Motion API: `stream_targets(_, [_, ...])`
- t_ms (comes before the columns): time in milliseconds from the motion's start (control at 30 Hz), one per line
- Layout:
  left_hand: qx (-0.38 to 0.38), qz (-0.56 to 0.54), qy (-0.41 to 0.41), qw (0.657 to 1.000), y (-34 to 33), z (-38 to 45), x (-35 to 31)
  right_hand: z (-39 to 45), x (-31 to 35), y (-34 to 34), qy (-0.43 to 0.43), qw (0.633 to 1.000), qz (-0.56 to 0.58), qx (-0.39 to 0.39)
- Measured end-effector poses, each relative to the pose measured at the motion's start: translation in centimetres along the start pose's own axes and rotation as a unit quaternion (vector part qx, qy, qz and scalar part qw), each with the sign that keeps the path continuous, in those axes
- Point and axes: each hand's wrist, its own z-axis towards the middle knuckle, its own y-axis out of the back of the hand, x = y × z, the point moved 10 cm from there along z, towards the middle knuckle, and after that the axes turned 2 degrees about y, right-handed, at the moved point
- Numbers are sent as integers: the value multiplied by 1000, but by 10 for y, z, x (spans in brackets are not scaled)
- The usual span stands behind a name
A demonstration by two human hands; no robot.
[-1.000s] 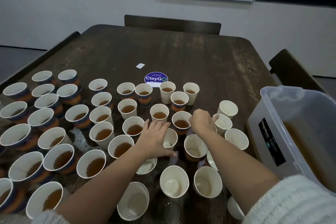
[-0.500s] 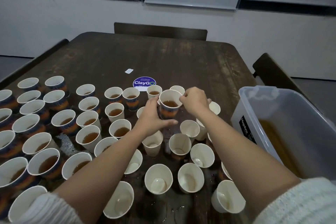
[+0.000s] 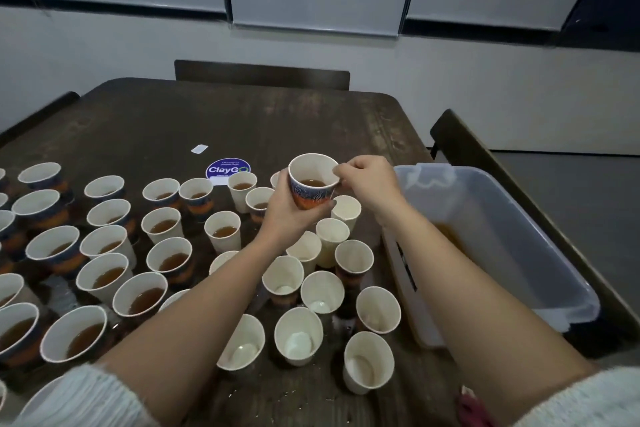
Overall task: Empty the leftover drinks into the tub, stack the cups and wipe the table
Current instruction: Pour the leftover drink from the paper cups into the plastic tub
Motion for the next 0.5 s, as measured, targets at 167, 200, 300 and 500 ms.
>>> stream_targets(167, [13, -1, -29, 1000, -38, -3, -17, -20, -46, 11, -130, 974, 144, 114])
stream_targets(200, [15, -2, -32, 999, -48, -4, -20, -27, -56, 15, -156, 964, 162, 143])
stream_targets(300, [11, -8, -40, 999, -70, -6, -23, -42, -72, 19, -192, 935, 219, 200])
stream_targets(500, [33, -10, -46, 998, -122, -6, -29, -47, -103, 43, -222, 903, 307, 203])
